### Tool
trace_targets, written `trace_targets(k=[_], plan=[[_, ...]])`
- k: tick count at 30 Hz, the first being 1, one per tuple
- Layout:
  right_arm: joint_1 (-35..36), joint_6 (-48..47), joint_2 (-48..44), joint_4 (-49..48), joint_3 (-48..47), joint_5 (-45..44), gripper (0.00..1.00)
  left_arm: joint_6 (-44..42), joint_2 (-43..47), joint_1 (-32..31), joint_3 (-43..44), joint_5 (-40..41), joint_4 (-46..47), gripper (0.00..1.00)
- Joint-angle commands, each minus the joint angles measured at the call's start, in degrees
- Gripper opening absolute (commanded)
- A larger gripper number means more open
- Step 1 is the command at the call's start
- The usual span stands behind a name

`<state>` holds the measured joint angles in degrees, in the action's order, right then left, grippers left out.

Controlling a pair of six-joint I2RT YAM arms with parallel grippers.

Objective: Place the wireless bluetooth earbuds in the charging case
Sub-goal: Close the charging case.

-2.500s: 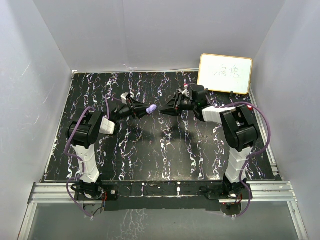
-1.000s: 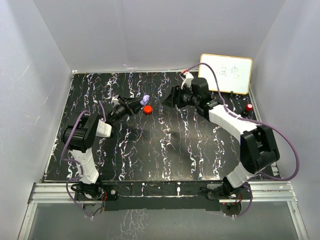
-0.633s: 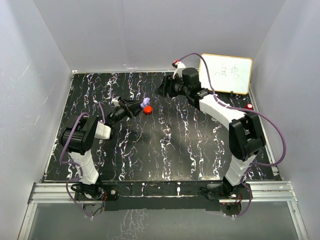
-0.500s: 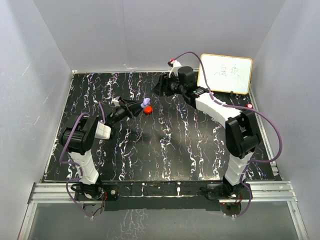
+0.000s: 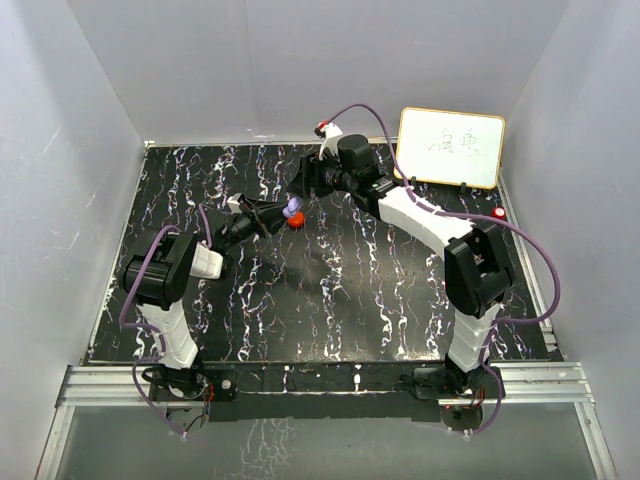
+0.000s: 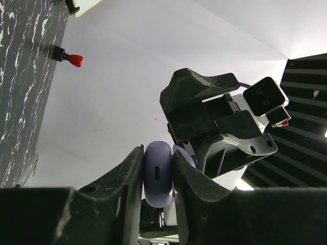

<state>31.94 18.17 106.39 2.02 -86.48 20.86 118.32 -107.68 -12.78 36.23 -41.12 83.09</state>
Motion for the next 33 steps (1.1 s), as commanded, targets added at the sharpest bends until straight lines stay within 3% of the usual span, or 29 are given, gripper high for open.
trace_targets(k=[1,23,33], plan=[[0.22,-1.8,-0.94,-0.56,-1.88,-1.1,0.58,5.86,0.82,-0.3,1.14,-0.73,17.46,0.0],[0.29,-2.1,-10.88,-2.23,8.04,-3.01,0.58,6.09,-1.64,-0.27,2.32,0.95,17.51,0.0],[-3.43,2.6,-21.19,-2.66,18.12,-14.41,0.61,2.83,-3.78,-0.18,1.69,0.86,16.3,0.0]])
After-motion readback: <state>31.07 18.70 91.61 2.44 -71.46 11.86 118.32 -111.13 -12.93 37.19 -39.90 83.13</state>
